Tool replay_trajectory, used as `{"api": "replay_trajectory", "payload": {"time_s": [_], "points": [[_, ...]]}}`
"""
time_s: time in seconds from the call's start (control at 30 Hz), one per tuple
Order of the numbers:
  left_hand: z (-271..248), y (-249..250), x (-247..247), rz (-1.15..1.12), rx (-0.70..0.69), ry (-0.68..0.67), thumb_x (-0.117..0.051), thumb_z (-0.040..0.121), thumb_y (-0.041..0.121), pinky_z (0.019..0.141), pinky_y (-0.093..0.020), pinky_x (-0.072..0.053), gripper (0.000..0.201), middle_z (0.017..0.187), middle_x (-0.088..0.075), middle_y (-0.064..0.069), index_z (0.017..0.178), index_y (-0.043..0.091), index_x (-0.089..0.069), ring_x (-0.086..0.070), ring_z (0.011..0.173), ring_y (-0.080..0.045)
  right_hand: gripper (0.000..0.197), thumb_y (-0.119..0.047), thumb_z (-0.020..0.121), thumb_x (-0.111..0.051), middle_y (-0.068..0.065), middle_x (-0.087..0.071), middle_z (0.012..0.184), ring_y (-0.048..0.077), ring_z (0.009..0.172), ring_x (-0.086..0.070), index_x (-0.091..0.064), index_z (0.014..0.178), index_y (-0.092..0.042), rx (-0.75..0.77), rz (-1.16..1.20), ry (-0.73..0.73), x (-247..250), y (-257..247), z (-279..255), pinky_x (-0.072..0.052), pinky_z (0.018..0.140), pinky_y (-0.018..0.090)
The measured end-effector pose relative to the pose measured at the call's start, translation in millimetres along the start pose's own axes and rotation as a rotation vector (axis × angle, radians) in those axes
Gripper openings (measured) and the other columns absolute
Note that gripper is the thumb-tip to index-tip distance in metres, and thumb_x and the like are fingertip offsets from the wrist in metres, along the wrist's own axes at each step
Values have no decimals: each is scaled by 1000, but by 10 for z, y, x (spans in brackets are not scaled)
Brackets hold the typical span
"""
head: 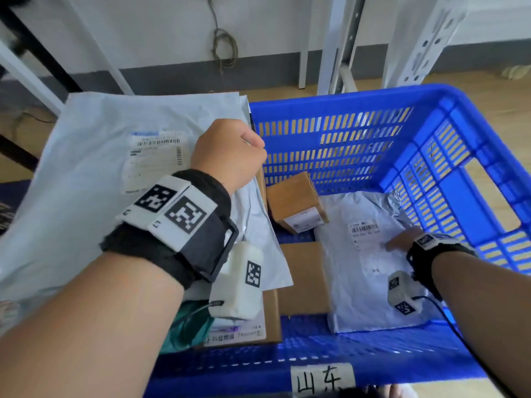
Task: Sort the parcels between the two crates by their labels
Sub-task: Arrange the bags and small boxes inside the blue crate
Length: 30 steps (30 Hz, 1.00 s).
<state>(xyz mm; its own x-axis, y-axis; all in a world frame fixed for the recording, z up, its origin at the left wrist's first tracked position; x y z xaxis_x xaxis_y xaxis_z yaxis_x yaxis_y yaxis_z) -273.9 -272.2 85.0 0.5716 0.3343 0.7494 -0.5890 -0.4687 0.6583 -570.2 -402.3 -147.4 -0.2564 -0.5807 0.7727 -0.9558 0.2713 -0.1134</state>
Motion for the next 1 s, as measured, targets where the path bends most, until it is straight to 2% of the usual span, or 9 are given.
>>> {"api": "replay_trajectory", "payload": {"time_s": [0.1,0.17,0.27,0.33,0.4,0.5,0.57,0.7,1.0], "points": [[-6,-13,-18,-30,20,-2,-62,83,15,89,-40,-54,17,96,-67,8,91,24,-72,-63,97,-18,93,-19,75,-80,23,-37,144,35,128,-45,-25,148,-1,-33,131,15,-144,43,102,-41,103,43],[-25,-5,-29,-30,18,-5,-61,83,14,88,-41,-55,17,93,-66,9,88,25,-72,-63,97,-18,62,-12,75,-78,22,-60,107,32,91,-61,-51,129,3,-62,328,-2,-134,34,32,-51,81,39],[-41,3,-21,-32,19,-12,-60,84,13,89,-40,-54,17,88,-65,10,85,24,-72,-63,98,-18,4,-3,91,-61,7,-47,47,20,42,-44,-58,93,-1,-32,512,-97,-44,32,-199,-39,38,22],[-53,17,-7,-32,15,-9,-59,84,11,87,-36,-54,17,84,-65,11,85,20,-73,-63,95,-17,13,-7,85,-66,0,-41,26,18,30,-43,-58,82,2,-59,554,-161,-20,116,-229,-34,35,20],[-57,27,3,-32,5,-1,-58,85,8,83,-33,-54,18,82,-65,7,86,14,-74,-63,91,-17,32,-18,65,-79,7,-49,31,20,38,-46,-55,70,2,-112,486,-149,-48,168,-121,-39,52,26],[-74,29,8,-27,2,-9,-57,85,8,84,-34,-55,18,84,-66,7,84,16,-74,-63,91,-17,51,-41,80,-70,20,-68,100,30,85,-65,-62,109,0,-59,290,-78,-204,161,175,-52,76,36],[-79,18,13,-34,8,-16,-58,86,11,88,-36,-54,18,86,-64,12,84,23,-71,-62,97,-16,53,-28,85,-70,22,-61,116,31,100,-60,-55,124,4,-49,314,-81,-244,89,173,-48,82,36],[-90,5,38,-51,-1,-12,-60,86,14,91,-38,-53,17,95,-65,9,90,25,-72,-61,100,-15,26,-13,82,-70,14,-51,76,25,70,-52,-54,98,0,-91,388,-89,-198,94,163,-45,68,37],[-79,5,33,-40,-12,-11,-59,87,11,92,-34,-51,17,90,-62,10,88,23,-71,-60,100,-15,28,-15,81,-70,13,-55,47,21,47,-51,-59,95,6,-146,434,-80,-243,297,103,-48,54,32]]}}
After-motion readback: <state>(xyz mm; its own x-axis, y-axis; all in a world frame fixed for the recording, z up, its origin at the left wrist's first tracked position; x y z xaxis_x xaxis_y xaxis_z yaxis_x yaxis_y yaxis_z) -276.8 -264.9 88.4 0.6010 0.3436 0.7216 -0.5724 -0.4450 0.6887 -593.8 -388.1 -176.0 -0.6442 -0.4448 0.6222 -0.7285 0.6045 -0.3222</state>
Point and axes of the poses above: each hand's wrist, its own z-axis towards the middle knuckle, its own x-axis out of the back of the hand, y = z × x, the point moved 2 cm from there along z, towards the middle knuckle
